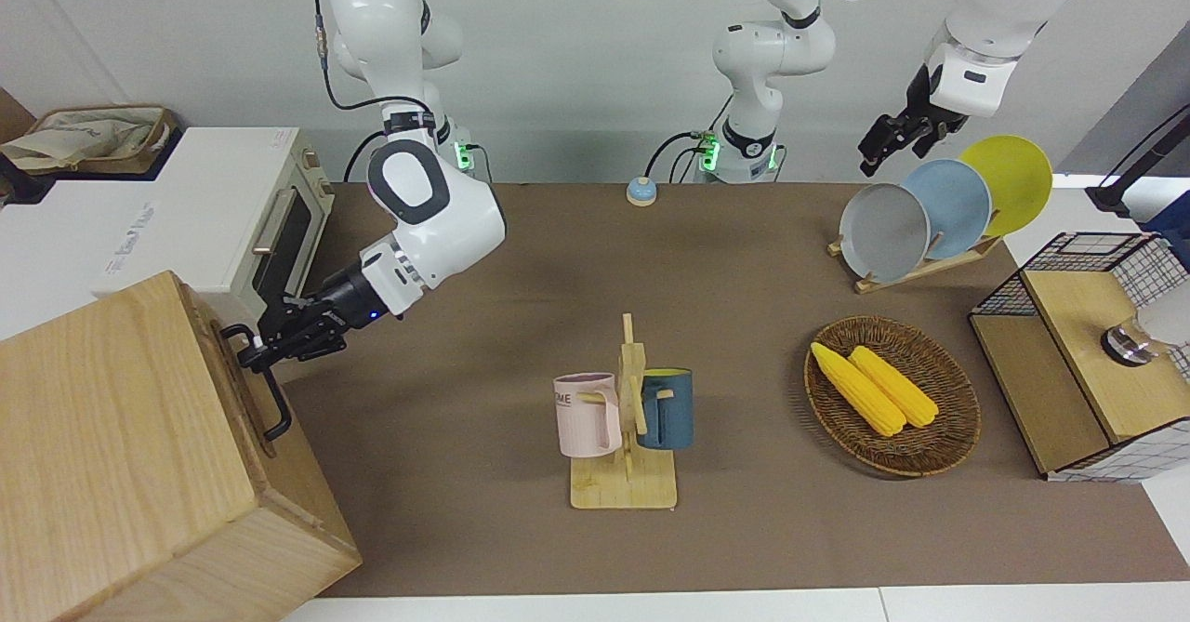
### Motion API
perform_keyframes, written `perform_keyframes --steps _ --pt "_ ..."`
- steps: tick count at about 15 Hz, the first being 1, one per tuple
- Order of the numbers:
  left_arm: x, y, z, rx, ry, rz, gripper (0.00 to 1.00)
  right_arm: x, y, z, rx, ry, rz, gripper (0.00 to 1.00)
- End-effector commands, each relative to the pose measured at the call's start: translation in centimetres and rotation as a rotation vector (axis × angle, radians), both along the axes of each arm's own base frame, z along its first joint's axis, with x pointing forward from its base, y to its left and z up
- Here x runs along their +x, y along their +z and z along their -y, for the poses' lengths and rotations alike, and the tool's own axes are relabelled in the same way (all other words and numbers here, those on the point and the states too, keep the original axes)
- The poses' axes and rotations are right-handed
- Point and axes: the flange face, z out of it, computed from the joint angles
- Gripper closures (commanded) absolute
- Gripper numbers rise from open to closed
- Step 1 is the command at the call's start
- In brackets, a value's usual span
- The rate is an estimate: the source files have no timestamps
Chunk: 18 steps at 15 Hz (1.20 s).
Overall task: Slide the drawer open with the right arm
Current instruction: 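Hook the right gripper onto the black drawer handle and grip it, then pull the drawer handle toward the robot with the right gripper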
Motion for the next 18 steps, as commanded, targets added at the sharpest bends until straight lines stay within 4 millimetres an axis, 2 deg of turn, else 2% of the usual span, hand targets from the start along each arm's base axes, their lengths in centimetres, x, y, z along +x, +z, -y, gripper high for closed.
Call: perform_keyframes --steps 1,2,8,18 --pt "-0.3 0.4 0.0 -0.005 -0.009 0.007 0.01 0.3 1.8 -2.1 -0.02 -0.009 0.017 1.0" --pt "-0.3 0.4 0.0 -0.005 -0.009 0.007 0.01 0.1 2.2 -3.2 -0.023 -0.006 0.011 1.0" --pt "-0.3 0.4 0.0 -0.005 -0.01 0.007 0.01 -1.4 2.8 -7.3 -0.008 -0.035 -0.01 1.0" --pt "-0.3 0.4 0.0 -0.005 -0.009 0.007 0.01 -4.3 3.0 -12.0 0.019 -0.084 -0.039 1.0"
